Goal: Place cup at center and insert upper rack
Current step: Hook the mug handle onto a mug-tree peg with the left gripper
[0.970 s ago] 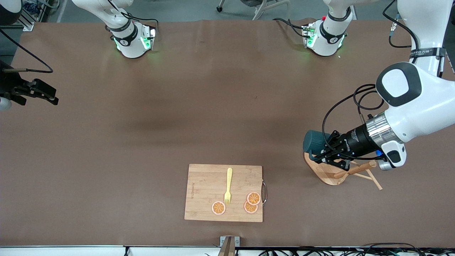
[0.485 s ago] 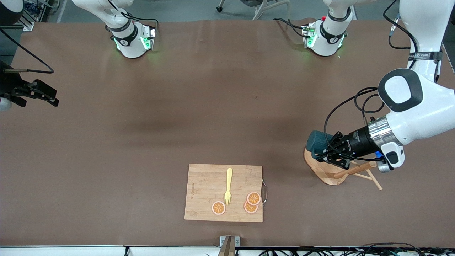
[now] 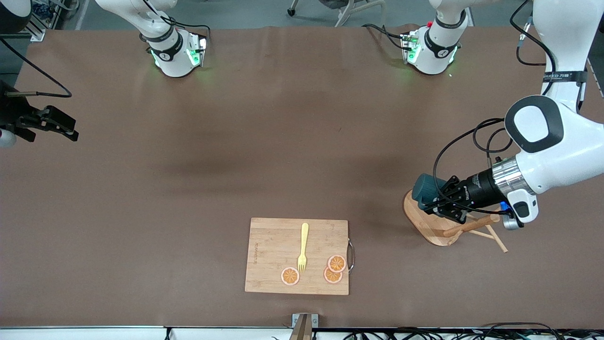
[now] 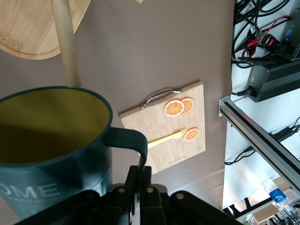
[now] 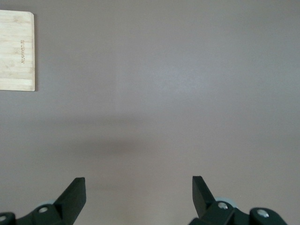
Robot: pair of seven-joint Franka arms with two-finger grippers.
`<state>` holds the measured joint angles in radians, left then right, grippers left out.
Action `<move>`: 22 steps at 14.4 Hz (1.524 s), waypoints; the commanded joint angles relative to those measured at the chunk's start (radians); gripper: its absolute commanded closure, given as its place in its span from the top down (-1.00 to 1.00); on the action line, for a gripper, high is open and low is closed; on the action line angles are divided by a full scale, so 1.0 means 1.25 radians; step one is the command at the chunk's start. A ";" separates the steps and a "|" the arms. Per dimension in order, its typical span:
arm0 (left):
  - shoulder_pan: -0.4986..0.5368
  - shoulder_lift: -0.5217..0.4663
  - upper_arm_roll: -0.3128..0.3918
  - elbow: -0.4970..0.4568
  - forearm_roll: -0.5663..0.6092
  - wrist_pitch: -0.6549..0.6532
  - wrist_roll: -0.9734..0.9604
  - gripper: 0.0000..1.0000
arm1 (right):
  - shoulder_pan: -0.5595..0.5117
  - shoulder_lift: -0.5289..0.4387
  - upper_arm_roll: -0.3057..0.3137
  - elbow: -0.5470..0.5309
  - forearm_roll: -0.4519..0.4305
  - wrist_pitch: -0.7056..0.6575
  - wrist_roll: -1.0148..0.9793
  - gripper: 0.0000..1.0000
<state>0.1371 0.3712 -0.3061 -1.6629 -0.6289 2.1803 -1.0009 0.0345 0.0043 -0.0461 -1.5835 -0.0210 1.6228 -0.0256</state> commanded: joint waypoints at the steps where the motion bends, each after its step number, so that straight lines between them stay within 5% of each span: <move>1: 0.023 -0.010 -0.005 -0.007 -0.025 -0.004 0.035 -0.99 | -0.002 -0.023 0.004 -0.023 -0.013 0.006 0.000 1.00; 22: 0.072 0.041 0.001 0.016 -0.126 0.067 0.128 -0.97 | -0.002 -0.023 0.004 -0.021 -0.009 0.005 0.003 1.00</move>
<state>0.2199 0.4155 -0.2983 -1.6555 -0.7674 2.2567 -0.8591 0.0345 0.0043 -0.0461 -1.5834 -0.0210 1.6245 -0.0255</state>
